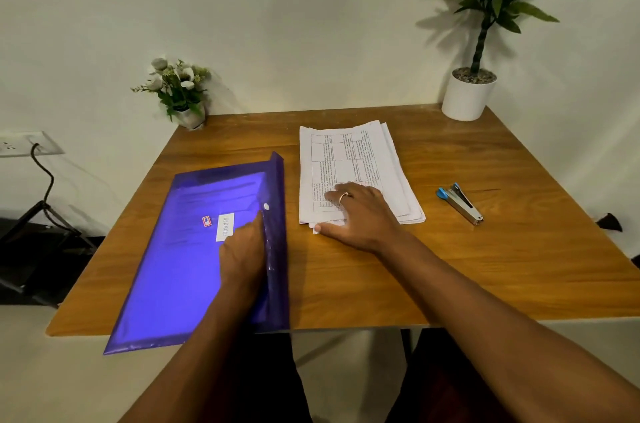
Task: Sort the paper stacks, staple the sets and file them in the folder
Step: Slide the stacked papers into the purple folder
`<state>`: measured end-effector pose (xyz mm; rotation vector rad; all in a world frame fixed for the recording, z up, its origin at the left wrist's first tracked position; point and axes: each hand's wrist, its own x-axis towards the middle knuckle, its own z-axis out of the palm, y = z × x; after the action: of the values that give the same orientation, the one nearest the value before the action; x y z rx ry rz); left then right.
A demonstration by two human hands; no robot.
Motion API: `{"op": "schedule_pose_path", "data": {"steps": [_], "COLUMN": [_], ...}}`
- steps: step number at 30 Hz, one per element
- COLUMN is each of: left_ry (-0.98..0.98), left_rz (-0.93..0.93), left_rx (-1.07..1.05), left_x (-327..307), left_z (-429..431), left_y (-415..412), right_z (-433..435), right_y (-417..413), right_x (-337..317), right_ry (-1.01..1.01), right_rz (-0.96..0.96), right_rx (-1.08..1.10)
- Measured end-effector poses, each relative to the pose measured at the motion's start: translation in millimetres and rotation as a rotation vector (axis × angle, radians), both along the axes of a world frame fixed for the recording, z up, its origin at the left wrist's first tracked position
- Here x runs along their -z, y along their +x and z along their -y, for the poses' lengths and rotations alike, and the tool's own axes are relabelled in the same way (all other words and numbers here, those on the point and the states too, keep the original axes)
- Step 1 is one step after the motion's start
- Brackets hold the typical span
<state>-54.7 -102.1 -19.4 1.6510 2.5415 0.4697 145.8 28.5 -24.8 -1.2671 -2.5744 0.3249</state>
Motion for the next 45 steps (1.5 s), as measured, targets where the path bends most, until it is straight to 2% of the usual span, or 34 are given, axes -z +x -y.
{"op": "schedule_pose_path", "data": {"steps": [3,6,8,10,11,13,15,21,27,30,34,36,37,39,41,43,45], "left_ry": [0.021,0.066,0.11,0.122,0.166,0.302,0.331,0.336,0.278,0.281,0.279,0.281,0.281,0.283,0.289,0.293,0.296], "left_rz": [0.058,0.208,0.362,0.432,0.408,0.227,0.095,0.038,0.063,0.058,0.061,0.063,0.063,0.066,0.064,0.064,0.067], "left_rx": [0.055,0.027,-0.023,-0.071,-0.049,0.116,0.219,0.307,0.293,0.289,0.278,0.276,0.276,0.278,0.277,0.281,0.284], "left_x": [-3,-8,-12,-15,-15,-8,5,17,24,26,26,26,26,27,27,27,28], "left_z": [-1,1,2,0,0,-1,-4,-12,-17,-19,-19,-19,-19,-19,-19,-19,-19], "left_y": [1,3,4,5,6,5,-1,-8,-10,-11,-10,-10,-11,-11,-11,-12,-12], "right_z": [9,16,20,25,26,25,19,14,38,49,66,67,65,46,26,14,4], "right_y": [-25,-51,-65,-74,-76,-76,-71,-27,15,23,30,31,31,33,36,36,34], "right_x": [-12,-22,-28,-32,-32,-34,-42,-71,-78,-69,-65,-71,-73,-64,-51,-40,-33], "right_ry": [-0.023,-0.031,-0.003,0.064,0.095,0.132,0.126,0.112,0.069,-0.045,-0.336,-0.533,-0.538,-0.335,-0.211,-0.259,-0.272], "right_rz": [0.103,0.275,0.3,0.293,0.295,0.289,0.245,-0.043,-0.146,-0.107,0.198,0.158,0.077,-0.056,0.009,0.134,0.153], "right_rx": [0.078,0.162,0.191,0.156,0.122,0.074,0.093,0.222,0.264,0.184,-0.03,-0.074,-0.029,0.176,0.375,0.444,0.483]}}
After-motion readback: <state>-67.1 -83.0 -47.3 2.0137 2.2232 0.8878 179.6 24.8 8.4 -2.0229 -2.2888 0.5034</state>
